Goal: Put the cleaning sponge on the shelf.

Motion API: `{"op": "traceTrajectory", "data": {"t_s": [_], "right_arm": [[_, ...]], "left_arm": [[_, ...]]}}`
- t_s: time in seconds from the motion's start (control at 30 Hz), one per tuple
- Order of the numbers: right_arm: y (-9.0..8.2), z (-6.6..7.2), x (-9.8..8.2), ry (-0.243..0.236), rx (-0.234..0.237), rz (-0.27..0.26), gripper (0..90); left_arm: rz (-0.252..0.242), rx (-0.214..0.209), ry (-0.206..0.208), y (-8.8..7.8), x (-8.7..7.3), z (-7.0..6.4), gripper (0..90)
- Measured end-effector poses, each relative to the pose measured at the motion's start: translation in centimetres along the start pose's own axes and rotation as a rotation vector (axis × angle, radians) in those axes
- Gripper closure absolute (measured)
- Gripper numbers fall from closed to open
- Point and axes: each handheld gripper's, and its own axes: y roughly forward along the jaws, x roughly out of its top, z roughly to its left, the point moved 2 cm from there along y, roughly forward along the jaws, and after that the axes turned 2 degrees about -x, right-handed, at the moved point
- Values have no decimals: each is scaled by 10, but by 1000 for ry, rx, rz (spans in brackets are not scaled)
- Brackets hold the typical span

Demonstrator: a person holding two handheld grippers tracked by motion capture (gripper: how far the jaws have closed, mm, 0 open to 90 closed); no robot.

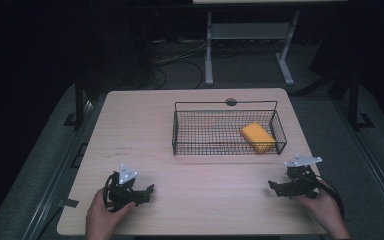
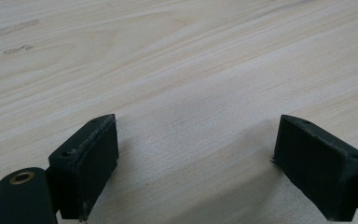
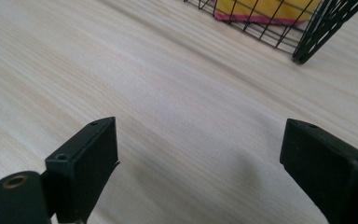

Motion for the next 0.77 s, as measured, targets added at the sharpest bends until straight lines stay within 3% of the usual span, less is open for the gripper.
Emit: {"op": "traceTrajectory", "data": {"t_s": [0.33, 0.6, 0.77], "right_arm": [[7, 0, -14, 9, 1, -9, 94], [9, -2, -19, 36, 32, -39, 82], [11, 0, -22, 25, 43, -52, 17]], "left_arm": [[0, 0, 1, 0, 0, 0, 127], [0, 0, 1, 0, 0, 0, 127], [0, 0, 1, 0, 0, 0, 127]]}}
